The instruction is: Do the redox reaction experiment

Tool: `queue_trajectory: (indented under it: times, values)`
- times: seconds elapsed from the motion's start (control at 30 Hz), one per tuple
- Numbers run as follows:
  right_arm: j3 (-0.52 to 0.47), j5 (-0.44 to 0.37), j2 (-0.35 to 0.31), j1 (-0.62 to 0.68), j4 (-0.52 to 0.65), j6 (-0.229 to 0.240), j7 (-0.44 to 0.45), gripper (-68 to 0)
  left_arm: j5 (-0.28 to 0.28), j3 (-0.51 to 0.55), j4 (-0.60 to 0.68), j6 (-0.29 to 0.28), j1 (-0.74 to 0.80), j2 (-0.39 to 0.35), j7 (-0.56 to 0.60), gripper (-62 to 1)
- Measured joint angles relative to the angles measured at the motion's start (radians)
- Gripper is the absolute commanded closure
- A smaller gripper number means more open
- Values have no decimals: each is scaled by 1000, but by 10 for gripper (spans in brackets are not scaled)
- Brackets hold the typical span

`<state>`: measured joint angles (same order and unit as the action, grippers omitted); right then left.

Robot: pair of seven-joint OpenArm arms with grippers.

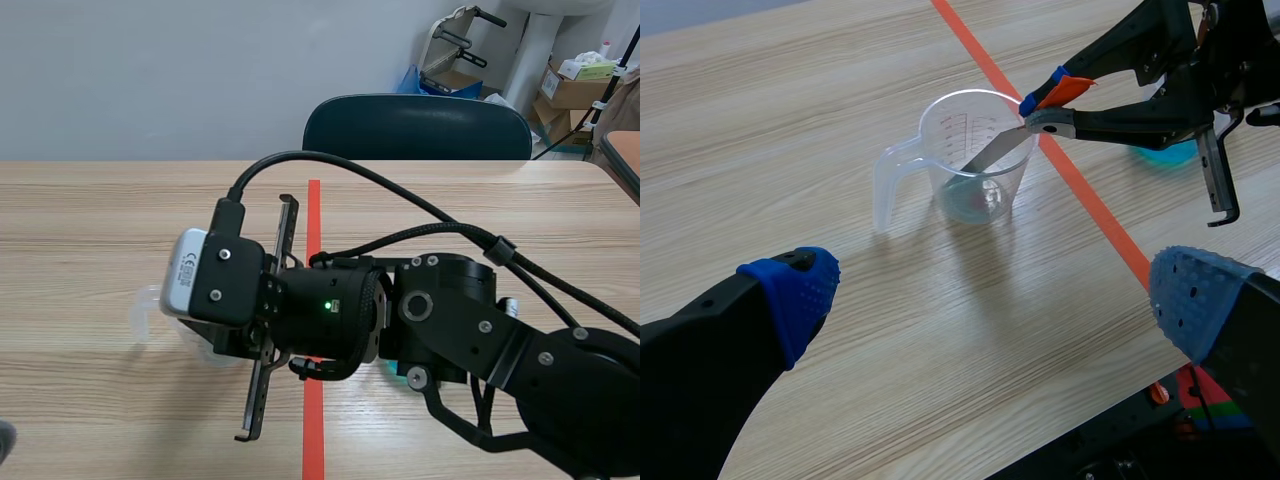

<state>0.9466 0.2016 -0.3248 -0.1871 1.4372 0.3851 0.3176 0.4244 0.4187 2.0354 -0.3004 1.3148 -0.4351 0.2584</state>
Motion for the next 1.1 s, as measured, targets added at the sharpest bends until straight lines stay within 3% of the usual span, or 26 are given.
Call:
queue_trajectory:
  times: [0.17, 0.3, 0.43, 0.8, 0.9, 1.1]
  values:
    - [0, -18, 0, -1, 31, 12, -46, -8, 0, 0, 0, 0, 0, 0, 0, -623]
    - [0, -135, -3, -21, 90, 75, -159, -8, 0, 0, 0, 0, 0, 0, 0, -623]
    - [0, -259, -2, -77, 164, 94, -311, -8, 0, 0, 0, 0, 0, 0, 0, -623]
    - [0, -589, -2, -219, 346, 77, -717, -8, 0, 0, 0, 0, 0, 0, 0, -623]
    - [0, -656, -2, -267, 377, 32, -787, -8, 0, 0, 0, 0, 0, 0, 0, -623]
    - [-22, -800, -2, -353, 406, 27, -887, -8, 0, 0, 0, 0, 0, 0, 0, -623]
